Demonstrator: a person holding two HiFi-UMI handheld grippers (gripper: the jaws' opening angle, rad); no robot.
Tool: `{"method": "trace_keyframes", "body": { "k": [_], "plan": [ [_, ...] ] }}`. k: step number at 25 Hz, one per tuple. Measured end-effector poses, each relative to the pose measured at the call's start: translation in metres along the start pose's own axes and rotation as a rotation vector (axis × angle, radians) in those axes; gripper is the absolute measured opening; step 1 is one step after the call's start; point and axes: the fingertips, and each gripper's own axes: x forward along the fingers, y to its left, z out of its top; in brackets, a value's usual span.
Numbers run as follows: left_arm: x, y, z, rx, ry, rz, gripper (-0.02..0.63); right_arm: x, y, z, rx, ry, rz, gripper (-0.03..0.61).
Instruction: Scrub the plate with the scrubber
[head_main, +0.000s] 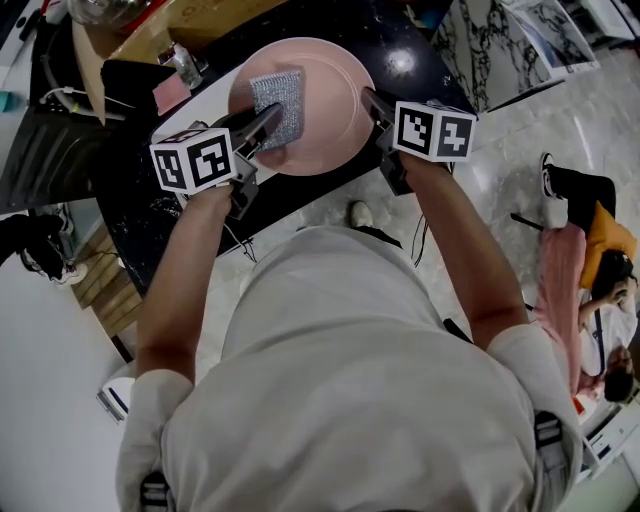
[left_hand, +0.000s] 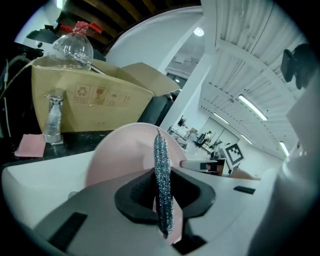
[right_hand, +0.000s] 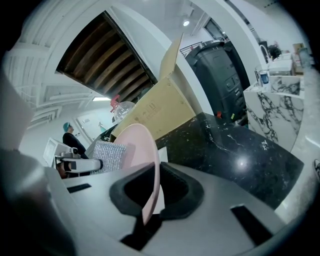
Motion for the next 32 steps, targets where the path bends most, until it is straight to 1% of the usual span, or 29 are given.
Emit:
{"method": "trace_keyframes", "body": {
  "k": [4, 8, 10, 12, 18, 27, 29, 32],
  "plan": [
    [0.03, -0.038, 0.003, -0.002, 0.016, -0.1, 0.064, 0.003, 0.007, -0.001, -0.005, 0.003, 0.017, 0.025],
    [0.052, -0.051, -0.004, 0.011, 0.06, -0.13, 0.064, 0.005, 0.014, -0.003, -0.015, 0.008, 0.027, 0.025],
    [0.055, -0.048, -0.006, 0.012, 0.071, -0.122, 0.064, 0.004, 0.015, -0.002, -0.017, 0.006, 0.029, 0.025],
    [0.052, -0.039, -0.006, 0.016, 0.074, -0.097, 0.064, 0.002, 0.012, -0.001, -0.019, 0.004, 0.027, 0.025],
    [0.035, -0.01, -0.001, 0.005, 0.063, -0.043, 0.064, -0.002, 0.005, -0.002, -0.011, 0.005, 0.018, 0.025],
    [-0.01, 0.047, 0.003, -0.022, 0.028, 0.085, 0.064, -0.002, -0.003, -0.002, -0.005, 0.011, -0.002, 0.028],
    [-0.014, 0.046, 0.007, -0.027, 0.014, 0.081, 0.064, -0.001, -0.004, -0.002, -0.008, 0.014, -0.006, 0.028],
    [-0.008, 0.022, 0.017, -0.012, -0.005, 0.029, 0.064, 0.001, -0.002, -0.001, -0.018, 0.017, -0.002, 0.026]
  ]
}}
